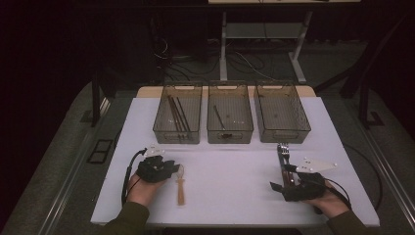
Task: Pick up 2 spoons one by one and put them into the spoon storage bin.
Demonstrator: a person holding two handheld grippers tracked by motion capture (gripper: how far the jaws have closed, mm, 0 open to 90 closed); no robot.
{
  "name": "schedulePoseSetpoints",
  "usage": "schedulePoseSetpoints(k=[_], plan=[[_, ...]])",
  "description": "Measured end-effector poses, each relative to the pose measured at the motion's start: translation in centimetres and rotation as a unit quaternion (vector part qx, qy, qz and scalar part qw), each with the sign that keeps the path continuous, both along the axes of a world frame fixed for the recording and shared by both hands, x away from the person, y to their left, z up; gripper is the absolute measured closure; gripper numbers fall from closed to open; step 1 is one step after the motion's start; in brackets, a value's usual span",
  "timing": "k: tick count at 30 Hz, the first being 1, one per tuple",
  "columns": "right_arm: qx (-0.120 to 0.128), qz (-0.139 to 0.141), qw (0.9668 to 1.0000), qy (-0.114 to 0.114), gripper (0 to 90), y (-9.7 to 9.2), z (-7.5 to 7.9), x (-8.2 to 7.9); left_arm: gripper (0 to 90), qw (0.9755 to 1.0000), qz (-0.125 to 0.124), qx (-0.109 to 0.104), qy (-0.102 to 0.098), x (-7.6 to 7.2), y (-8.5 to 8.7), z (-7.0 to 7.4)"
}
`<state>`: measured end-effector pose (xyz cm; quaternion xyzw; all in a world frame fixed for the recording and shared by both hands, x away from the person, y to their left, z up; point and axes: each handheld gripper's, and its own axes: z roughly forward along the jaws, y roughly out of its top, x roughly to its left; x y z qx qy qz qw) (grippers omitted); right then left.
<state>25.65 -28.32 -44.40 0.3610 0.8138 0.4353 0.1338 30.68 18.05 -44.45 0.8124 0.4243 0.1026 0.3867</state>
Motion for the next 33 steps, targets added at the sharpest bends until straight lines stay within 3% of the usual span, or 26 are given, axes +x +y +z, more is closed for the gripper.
schedulePoseSetpoints(k=[5,9,14,18,22,33], plan=[[-0.001,0.002,1.0000,0.001,14.2,0.0,0.0,0.0,68.6,0.9998,-0.018,-0.005,0.013,0.4,-0.6,-0.5],[-0.002,0.004,1.0000,0.002,14.2,0.1,-0.1,0.0,75.6,0.9993,-0.030,-0.010,0.020,0.4,-0.7,-0.6],[-0.003,0.006,1.0000,0.001,14.2,0.1,-0.1,0.0,80.7,0.9988,-0.024,-0.029,0.031,0.6,-0.8,-0.6],[-0.003,0.006,1.0000,0.001,14.2,0.1,-0.1,0.0,82.7,0.9991,-0.028,-0.022,0.024,0.5,-1.0,-0.2],[-0.003,0.006,1.0000,0.001,14.2,0.1,-0.1,0.0,84.0,0.9988,-0.026,-0.040,0.013,0.3,-0.9,0.3],[-0.001,0.007,1.0000,0.001,14.2,0.1,-0.1,0.0,84.1,0.9983,-0.027,-0.045,-0.025,-0.2,-0.5,1.3]])
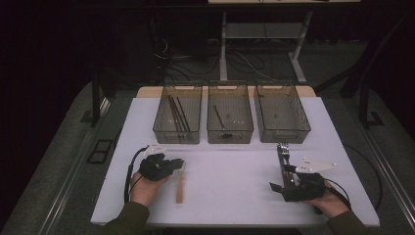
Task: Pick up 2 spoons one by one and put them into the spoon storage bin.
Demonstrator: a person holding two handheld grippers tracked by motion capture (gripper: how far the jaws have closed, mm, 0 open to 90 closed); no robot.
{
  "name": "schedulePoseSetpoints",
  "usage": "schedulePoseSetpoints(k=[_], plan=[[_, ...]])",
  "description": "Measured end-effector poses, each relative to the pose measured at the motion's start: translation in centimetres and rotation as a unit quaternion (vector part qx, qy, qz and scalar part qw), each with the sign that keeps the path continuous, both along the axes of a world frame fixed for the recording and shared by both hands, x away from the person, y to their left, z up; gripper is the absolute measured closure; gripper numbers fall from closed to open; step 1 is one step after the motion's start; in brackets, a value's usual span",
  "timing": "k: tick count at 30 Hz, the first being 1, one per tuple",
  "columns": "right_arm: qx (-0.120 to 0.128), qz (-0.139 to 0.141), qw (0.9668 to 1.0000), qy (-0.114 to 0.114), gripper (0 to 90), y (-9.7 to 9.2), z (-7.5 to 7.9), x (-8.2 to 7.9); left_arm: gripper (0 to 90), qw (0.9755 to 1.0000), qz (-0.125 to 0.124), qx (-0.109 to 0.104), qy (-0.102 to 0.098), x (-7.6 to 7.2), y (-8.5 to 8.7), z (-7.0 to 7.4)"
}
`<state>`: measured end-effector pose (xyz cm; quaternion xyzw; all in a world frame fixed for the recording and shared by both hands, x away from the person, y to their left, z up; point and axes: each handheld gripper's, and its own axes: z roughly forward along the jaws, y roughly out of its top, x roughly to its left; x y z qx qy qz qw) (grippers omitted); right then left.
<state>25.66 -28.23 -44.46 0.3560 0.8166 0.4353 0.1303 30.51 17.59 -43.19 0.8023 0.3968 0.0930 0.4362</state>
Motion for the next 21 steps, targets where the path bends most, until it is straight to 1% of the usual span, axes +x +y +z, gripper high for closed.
schedulePoseSetpoints(k=[5,8,21], plan=[[0.000,0.000,1.0000,0.002,14.2,0.0,0.0,0.0,84.1,0.9998,-0.003,-0.003,-0.019,-0.2,0.1,0.6],[0.001,-0.001,1.0000,0.002,14.2,0.0,0.0,0.0,84.2,0.9996,-0.010,-0.001,-0.025,-0.3,0.1,0.8],[0.000,-0.001,1.0000,0.001,14.2,0.0,0.0,0.0,84.2,0.9986,-0.024,-0.010,-0.047,-0.4,-0.4,1.9]])
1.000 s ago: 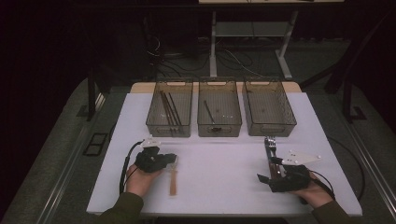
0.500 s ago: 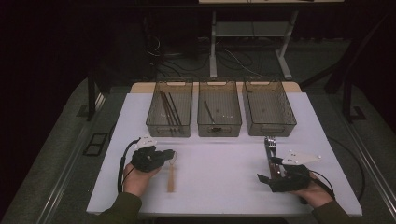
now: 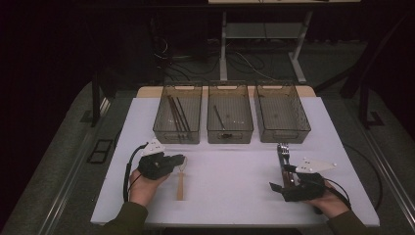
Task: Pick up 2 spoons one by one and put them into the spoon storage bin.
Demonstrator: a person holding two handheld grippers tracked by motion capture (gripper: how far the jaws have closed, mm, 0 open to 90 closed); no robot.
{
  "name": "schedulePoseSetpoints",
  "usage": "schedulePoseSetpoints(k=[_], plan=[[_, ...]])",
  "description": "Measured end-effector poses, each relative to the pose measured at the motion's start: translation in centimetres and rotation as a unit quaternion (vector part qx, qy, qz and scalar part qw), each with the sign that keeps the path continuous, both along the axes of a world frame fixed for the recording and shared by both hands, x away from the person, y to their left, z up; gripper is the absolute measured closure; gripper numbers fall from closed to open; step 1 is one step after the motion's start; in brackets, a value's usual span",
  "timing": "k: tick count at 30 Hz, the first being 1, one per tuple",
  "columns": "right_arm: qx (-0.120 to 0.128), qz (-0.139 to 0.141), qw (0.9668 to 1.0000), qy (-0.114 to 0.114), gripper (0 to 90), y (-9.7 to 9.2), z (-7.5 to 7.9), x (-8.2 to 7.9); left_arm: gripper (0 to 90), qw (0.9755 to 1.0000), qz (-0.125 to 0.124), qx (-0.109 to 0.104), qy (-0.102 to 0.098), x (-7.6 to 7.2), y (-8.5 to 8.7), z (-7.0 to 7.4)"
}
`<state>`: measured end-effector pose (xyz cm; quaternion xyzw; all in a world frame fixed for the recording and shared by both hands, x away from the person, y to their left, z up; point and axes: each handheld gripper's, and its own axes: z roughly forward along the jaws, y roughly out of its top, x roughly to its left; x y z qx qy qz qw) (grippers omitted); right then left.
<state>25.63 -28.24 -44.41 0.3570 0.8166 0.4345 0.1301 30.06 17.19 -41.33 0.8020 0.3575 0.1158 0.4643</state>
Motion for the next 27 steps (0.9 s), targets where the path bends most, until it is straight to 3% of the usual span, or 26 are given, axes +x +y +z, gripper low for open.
schedulePoseSetpoints(k=[13,27], plan=[[0.004,0.000,1.0000,0.001,14.2,0.0,0.0,0.1,84.2,0.9997,-0.012,-0.015,-0.014,0.5,-0.8,1.1],[0.004,-0.007,1.0000,0.004,14.2,-0.1,-0.1,0.2,84.2,0.9983,-0.030,-0.034,-0.036,1.8,-3.2,2.7]])
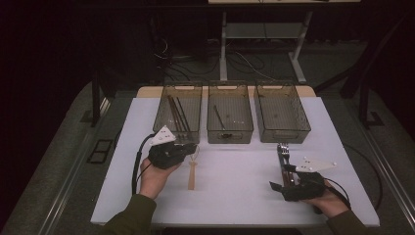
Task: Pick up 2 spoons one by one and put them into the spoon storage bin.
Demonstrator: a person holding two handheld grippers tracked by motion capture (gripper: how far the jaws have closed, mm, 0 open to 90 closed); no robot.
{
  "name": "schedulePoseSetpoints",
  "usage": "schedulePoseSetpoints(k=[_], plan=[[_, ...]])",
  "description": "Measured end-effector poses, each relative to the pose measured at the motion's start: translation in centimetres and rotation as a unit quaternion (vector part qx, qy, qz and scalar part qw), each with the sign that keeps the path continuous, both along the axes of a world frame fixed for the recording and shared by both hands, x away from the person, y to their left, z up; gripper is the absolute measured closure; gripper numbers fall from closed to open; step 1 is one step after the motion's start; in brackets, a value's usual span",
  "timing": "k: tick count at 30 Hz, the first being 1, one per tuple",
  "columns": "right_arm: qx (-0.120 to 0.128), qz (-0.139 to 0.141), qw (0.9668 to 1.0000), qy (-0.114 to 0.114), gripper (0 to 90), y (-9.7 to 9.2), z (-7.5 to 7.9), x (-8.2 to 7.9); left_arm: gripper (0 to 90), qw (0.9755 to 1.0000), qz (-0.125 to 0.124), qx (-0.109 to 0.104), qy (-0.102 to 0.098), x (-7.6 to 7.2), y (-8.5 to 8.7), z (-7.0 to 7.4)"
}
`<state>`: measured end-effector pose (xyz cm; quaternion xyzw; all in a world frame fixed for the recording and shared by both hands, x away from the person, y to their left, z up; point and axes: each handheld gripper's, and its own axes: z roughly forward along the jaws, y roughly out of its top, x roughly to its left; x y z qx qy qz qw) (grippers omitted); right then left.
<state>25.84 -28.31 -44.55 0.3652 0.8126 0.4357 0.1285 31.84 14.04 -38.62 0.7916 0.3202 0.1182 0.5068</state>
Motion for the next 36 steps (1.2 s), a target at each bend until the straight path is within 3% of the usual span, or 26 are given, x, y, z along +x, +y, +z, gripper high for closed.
schedulePoseSetpoints(k=[20,27,36], plan=[[0.009,-0.003,1.0000,-0.001,14.2,-0.2,0.2,0.0,84.3,0.9991,-0.003,-0.028,-0.030,3.2,-3.7,2.8],[0.013,-0.004,0.9999,-0.002,14.2,-0.3,0.2,0.0,84.2,0.9985,-0.004,-0.036,-0.040,5.4,-5.9,3.9],[0.019,-0.008,0.9998,-0.001,14.2,-0.4,0.3,0.1,84.2,0.9986,0.011,-0.027,-0.043,8.9,-8.6,5.0]])
